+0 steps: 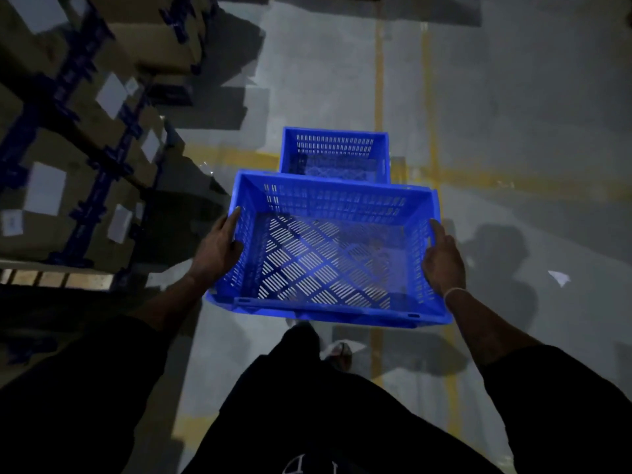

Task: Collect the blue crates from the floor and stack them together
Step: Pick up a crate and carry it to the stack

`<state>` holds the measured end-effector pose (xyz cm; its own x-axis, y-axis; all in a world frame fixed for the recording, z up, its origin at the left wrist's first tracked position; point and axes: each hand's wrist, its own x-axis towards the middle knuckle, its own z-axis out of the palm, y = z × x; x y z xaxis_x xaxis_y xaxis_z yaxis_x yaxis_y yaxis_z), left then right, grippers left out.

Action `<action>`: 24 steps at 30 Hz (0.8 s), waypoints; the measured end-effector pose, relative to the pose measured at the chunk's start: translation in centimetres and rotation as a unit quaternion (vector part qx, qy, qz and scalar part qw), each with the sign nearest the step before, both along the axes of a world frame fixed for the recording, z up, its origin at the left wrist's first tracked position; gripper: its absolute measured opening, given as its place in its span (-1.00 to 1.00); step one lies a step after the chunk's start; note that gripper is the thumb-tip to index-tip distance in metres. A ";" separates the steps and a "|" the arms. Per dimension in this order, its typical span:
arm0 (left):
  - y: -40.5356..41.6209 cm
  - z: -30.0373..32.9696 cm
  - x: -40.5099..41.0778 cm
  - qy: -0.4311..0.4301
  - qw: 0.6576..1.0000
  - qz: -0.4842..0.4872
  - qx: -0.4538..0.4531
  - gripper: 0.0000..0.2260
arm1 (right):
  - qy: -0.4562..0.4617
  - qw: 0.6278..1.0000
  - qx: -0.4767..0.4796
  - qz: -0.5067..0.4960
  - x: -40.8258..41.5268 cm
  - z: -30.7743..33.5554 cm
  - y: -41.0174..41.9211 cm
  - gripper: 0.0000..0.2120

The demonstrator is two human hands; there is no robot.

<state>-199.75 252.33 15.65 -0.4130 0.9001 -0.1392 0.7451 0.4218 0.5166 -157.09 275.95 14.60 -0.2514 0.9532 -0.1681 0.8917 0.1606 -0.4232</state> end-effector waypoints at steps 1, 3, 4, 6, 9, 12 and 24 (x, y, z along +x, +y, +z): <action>1.6 -0.4 -0.9 -0.003 1.000 0.000 -0.001 -0.27 | -0.004 1.000 0.000 0.002 -1.0 -0.2 1.7 -0.36; 4.8 -1.3 -3.0 -0.012 1.000 -0.001 -0.002 -0.26 | -0.005 1.000 -0.003 0.005 -3.0 -0.6 5.1 -0.38; 6.6 -1.8 -4.1 -0.018 1.000 0.000 -0.005 -0.26 | -0.005 1.000 -0.006 0.004 -4.1 -0.9 6.8 -0.38; 10.3 -3.0 -6.4 -0.029 1.000 0.000 -0.010 -0.25 | -0.010 1.000 -0.012 -0.001 -6.3 -1.8 10.2 -0.38; 15.9 -5.0 -9.7 -0.040 0.999 0.001 -0.012 -0.23 | -0.012 1.000 -0.016 -0.011 -9.8 -3.3 15.1 -0.36; 21.5 -7.8 -13.0 -0.048 0.999 -0.002 -0.007 -0.23 | 0.003 0.999 -0.024 -0.024 -12.9 -5.7 20.4 -0.35; 38.9 -21.5 -19.6 -0.056 0.998 -0.010 0.012 -0.34 | 0.003 0.997 -0.054 -0.052 -20.0 -19.7 37.5 -0.39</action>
